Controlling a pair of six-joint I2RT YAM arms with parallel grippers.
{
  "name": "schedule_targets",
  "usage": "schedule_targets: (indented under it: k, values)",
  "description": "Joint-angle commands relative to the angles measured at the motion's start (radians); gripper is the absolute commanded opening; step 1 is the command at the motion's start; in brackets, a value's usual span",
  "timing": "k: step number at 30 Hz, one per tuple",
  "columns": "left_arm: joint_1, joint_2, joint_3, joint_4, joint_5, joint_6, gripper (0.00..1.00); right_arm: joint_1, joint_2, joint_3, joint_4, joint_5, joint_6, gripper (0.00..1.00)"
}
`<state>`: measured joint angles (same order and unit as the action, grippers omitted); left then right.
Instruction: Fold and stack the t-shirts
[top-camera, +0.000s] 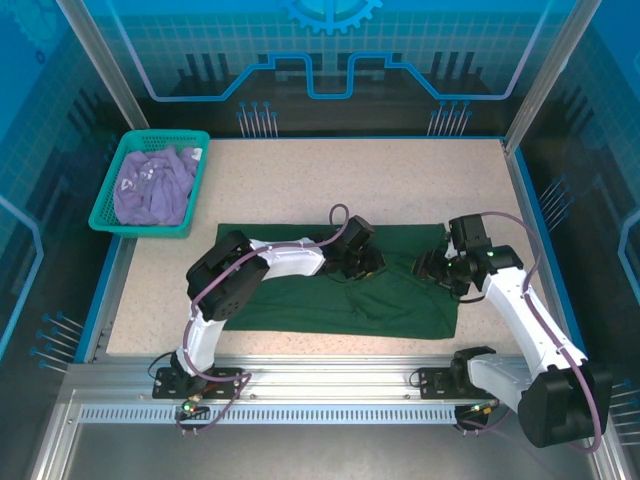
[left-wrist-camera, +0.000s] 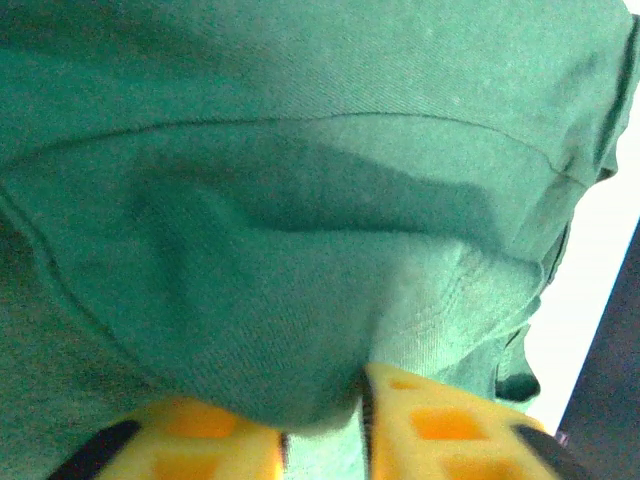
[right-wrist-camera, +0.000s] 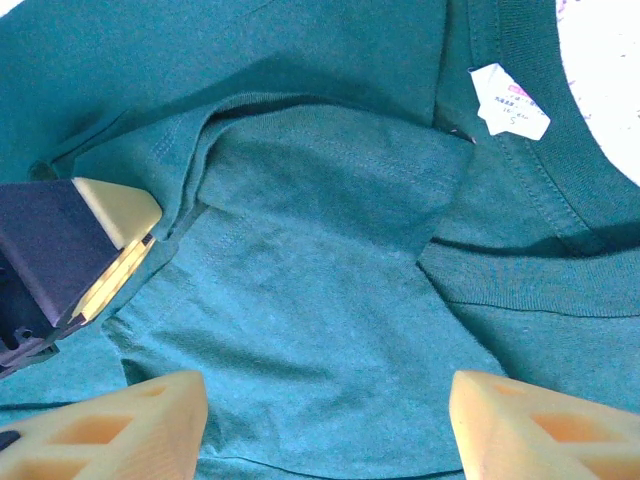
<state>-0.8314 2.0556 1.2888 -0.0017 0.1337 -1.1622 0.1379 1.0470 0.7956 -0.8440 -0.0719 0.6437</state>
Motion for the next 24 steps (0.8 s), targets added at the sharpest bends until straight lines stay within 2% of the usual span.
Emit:
schedule_targets:
  k: [1,5,12,24]
  values:
    - [-0.003,0.023,0.029,-0.005,-0.014,-0.004,0.16,0.012,0.010,-0.005,0.009,-0.016,-0.022,0.67]
    - [-0.003,0.015,0.028,-0.013,-0.012,-0.005,0.01,0.012,0.010,-0.005,0.011,-0.017,-0.024,0.66]
    - [-0.003,-0.043,-0.013,-0.023,0.027,-0.009,0.00,0.012,0.014,-0.003,0.012,-0.006,-0.020,0.67]
    - [0.008,-0.160,-0.098,-0.104,0.192,0.093,0.00,0.012,0.017,-0.003,0.005,0.016,0.003,0.67]
